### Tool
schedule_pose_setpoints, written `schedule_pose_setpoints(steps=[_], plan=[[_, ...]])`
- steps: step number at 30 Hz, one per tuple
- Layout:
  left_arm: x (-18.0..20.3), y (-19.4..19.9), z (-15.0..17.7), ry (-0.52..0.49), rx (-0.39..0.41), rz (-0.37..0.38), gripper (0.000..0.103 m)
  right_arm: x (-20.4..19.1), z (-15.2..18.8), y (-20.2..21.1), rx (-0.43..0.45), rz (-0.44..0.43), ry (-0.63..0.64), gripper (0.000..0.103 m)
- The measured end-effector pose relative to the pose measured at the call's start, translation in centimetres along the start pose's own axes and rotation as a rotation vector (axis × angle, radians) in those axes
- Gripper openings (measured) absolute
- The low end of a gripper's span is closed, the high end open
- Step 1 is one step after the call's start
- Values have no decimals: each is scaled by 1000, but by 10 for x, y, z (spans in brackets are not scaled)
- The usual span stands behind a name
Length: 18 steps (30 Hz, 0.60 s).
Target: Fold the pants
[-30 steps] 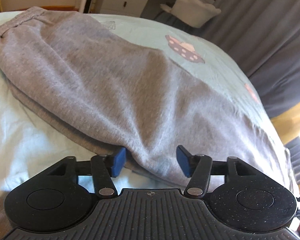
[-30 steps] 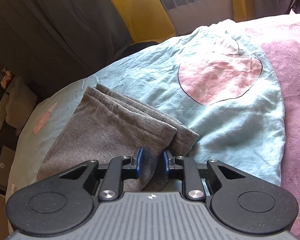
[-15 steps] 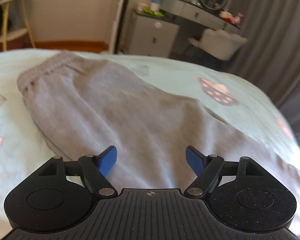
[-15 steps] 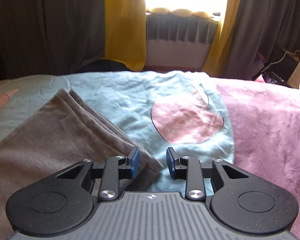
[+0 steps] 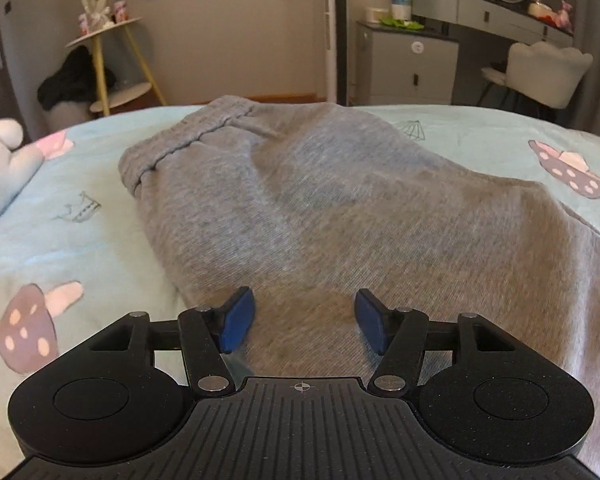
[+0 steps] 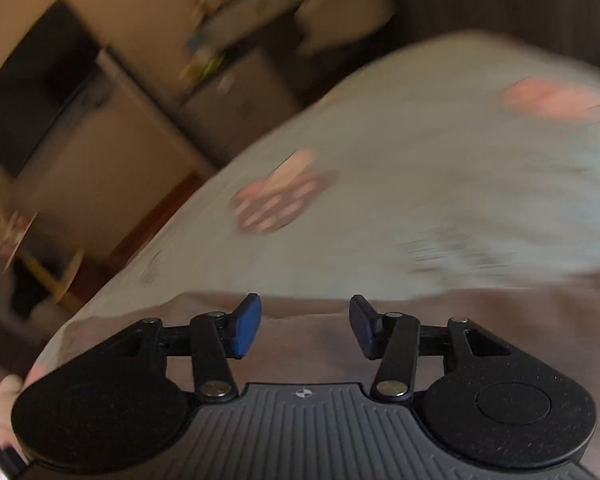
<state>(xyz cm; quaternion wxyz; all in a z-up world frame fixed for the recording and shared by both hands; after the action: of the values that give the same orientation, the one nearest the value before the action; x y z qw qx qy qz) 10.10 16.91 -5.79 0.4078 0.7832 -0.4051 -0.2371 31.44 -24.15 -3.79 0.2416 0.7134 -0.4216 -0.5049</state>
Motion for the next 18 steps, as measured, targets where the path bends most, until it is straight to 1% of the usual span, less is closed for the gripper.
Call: schedule_pose_setpoints(steps=[1, 2, 3, 5, 6, 7, 8, 10, 12, 14, 16, 18], plan=[[-1, -1, -1, 8, -1, 6, 65, -11, -9, -19, -39, -16, 6, 53], [-2, -1, -1, 16, 0, 10, 65, -19, -16, -38, -85, -35, 14, 53], [-3, 0, -2, 19, 1, 12, 65, -26, -21, -53, -119, -35, 21, 53], [-3, -2, -3, 25, 5, 16, 65, -30, -28, -78, -184, 4, 39, 53], [-4, -2, -3, 31, 8, 19, 66, -34, -28, -88, -228, 6, 44, 53], [-5, -2, -3, 36, 10, 22, 66, -35, -27, -96, -273, -12, 47, 54], [-4, -2, -2, 41, 12, 23, 66, -36, -27, -101, -307, -33, 49, 54], [-3, -3, -3, 48, 15, 23, 66, -42, -24, -103, -333, -77, 62, 54], [-1, -3, -2, 48, 17, 24, 71, -56, -19, -104, -377, -167, 63, 54], [0, -3, -1, 46, 20, 24, 74, -62, -20, -110, -410, -199, 52, 56], [1, -2, 0, 49, 22, 27, 77, -67, -22, -119, -443, -243, 14, 58], [2, -2, 0, 56, 26, 36, 79, -68, -26, -131, -470, -330, -73, 59]])
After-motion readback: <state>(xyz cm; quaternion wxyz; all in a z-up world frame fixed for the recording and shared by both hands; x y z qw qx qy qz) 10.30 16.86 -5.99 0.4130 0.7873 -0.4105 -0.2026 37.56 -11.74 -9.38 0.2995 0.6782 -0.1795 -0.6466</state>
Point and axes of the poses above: each gripper's, at about its wrist camera, not at the fingertips, and y roughly against the way its jaws point, x to its right, z to its underside, the point moved 5 cm from there along -y, roughly the way its jaws point, and after that the axes turned 12 degrees about -x, right-handed, at the moved point
